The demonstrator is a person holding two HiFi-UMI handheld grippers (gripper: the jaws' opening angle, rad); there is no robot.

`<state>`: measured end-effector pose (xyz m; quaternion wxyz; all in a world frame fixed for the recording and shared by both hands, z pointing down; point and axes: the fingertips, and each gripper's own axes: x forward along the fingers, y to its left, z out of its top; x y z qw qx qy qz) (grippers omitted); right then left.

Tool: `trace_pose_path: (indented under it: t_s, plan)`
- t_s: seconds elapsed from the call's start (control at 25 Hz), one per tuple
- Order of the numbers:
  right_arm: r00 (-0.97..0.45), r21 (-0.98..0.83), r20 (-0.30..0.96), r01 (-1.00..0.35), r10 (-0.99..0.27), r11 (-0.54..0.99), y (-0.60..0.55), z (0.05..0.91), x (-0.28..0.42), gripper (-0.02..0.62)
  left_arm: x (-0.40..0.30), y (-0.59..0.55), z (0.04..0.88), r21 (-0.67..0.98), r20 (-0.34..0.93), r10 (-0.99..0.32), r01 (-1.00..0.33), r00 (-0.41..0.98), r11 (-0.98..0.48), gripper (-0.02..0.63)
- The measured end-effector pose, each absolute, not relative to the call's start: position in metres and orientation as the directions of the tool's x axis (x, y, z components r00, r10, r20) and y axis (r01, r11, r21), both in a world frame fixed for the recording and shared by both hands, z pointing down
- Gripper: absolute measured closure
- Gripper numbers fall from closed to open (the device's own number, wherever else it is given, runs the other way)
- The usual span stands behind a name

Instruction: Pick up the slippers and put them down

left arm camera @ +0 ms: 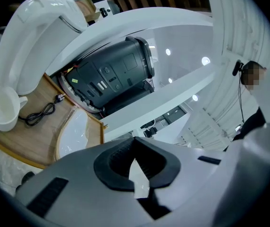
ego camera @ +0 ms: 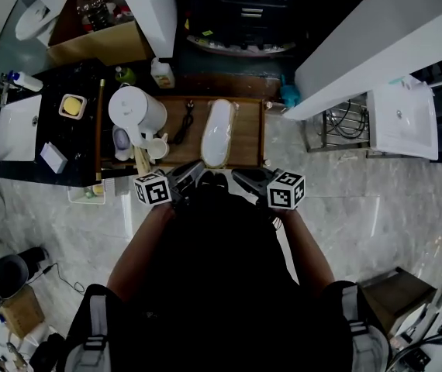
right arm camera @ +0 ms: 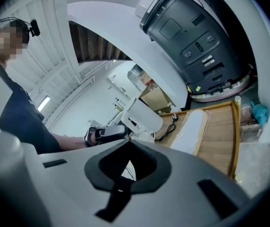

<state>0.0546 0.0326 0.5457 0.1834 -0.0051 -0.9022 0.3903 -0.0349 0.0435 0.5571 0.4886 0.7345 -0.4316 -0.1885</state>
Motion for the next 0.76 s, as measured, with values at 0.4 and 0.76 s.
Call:
trace_pose_path:
  t_s: [0.4,0.76]
  plan:
    - [-0.927,-0.715,0.315,-0.091,0.203,0.694,0.024,0.551,0.054,0.589,-0.03,0.044,0.553,0.882,0.136,-0.847,-0.452,0.514,-0.133,0.595]
    - [-0.901,-0.699,0.36,-0.088,0.242,0.71,0.024,0.574,0.06,0.589,-0.022,0.042,0.555,0.887,0.138,-0.86,-0.447,0.491,-0.112,0.595]
